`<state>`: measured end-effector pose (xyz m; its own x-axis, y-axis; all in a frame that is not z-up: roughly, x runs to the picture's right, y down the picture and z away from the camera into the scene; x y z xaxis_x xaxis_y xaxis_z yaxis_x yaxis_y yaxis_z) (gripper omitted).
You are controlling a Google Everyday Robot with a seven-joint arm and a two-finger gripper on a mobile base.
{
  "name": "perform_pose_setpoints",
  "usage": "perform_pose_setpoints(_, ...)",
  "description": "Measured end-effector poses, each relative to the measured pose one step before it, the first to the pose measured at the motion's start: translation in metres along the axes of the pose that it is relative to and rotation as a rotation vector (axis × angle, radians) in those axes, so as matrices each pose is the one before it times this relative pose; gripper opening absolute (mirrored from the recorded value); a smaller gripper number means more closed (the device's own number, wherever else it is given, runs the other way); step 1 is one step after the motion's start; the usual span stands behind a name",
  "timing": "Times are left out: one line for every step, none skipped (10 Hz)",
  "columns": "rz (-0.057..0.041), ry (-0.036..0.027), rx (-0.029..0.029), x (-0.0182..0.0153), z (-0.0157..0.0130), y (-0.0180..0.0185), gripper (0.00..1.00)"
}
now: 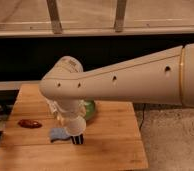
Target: Place the ceramic cup over the eraser
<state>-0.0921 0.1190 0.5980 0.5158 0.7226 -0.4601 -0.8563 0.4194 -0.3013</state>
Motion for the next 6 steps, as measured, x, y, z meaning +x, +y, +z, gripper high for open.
perform_pose_setpoints(-0.00274, 0.00009, -0.00928, 0.00012, 0.00171, 0.00211, 0.04)
perform_pose_setpoints(-0.00395, 0.00212, -0.00828, 0.00131, 0.0013, 0.00039, 0.04)
perform_pose_setpoints(-0.00611, -0.00176, -0.00345, 0.00103, 0.00082, -0.00071, 0.04)
perform_pose_setpoints(-0.00709, -0.00183, -0.00249, 0.00209, -0.00121, 0.00241, 0.04)
perform_pose_setpoints(-0.00752, 0.00195, -0.00351, 0.00123, -0.00019, 0.00391, 0.04)
perform_pose_setpoints(-0.00612, 0.00081, -0.00052, 0.00067, 0.0, 0.00102, 0.02)
